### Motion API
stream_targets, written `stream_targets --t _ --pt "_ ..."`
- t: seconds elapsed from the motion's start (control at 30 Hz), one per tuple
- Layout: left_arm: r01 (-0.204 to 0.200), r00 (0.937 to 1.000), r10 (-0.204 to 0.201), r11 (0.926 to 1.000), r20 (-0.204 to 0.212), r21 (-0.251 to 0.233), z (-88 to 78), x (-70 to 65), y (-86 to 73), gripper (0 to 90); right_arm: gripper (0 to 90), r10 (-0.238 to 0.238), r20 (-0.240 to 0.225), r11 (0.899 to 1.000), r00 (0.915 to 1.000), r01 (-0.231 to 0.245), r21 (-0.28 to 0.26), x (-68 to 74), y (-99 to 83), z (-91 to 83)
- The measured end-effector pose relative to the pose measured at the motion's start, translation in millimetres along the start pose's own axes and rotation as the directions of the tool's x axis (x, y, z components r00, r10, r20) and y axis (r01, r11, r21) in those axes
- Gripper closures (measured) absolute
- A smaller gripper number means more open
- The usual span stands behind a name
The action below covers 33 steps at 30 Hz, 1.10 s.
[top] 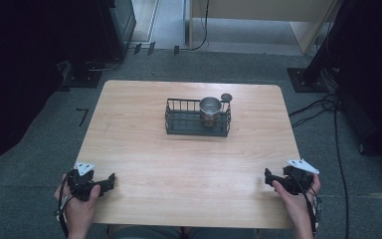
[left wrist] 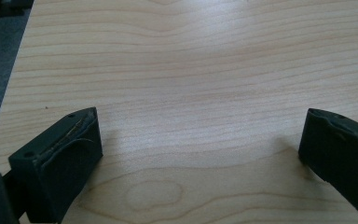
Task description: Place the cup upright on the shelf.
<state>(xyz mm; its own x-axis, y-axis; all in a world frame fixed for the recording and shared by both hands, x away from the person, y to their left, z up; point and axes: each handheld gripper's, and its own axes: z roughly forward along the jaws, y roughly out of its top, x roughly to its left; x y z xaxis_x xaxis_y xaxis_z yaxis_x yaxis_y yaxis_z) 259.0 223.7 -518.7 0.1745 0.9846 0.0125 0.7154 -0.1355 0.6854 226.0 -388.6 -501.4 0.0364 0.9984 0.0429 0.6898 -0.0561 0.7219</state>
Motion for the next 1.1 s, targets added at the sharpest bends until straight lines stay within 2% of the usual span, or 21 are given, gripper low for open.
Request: stream_targets --t 0.13,0.33,0.4,0.63,1.1 --pt "0.000 1.0000 0.000 1.0000 0.000 0.000 0.0 0.1 0.0 0.0 0.0 0.007 0.023 1.000 0.9997 -0.008 0.022 -10.7 -13.9 1.2" --pt "-0.001 1.0000 0.001 1.0000 0.000 0.000 0.0 0.1 0.0 0.0 0.0 0.037 0.032 0.998 0.9988 -0.038 0.046 -18.7 -22.7 4.2" --pt "0.000 1.0000 0.000 1.0000 0.000 0.000 0.0 0.0 0.0 0.0 0.0 0.022 0.044 0.998 0.9988 -0.025 0.052 -18.6 -25.5 5.6" --pt "-0.001 1.0000 0.001 1.0000 0.000 0.000 0.0 0.1 -0.1 0.0 0.0 0.019 0.040 1.000 0.9990 -0.019 0.015 -19.2 -30.4 5.0" --pt "-0.001 1.0000 0.001 1.0000 0.000 0.000 -0.1 0.0 -0.1 0.0 0.0 0.021 0.040 1.000 0.9990 -0.021 0.016 -19.1 -30.6 4.8"
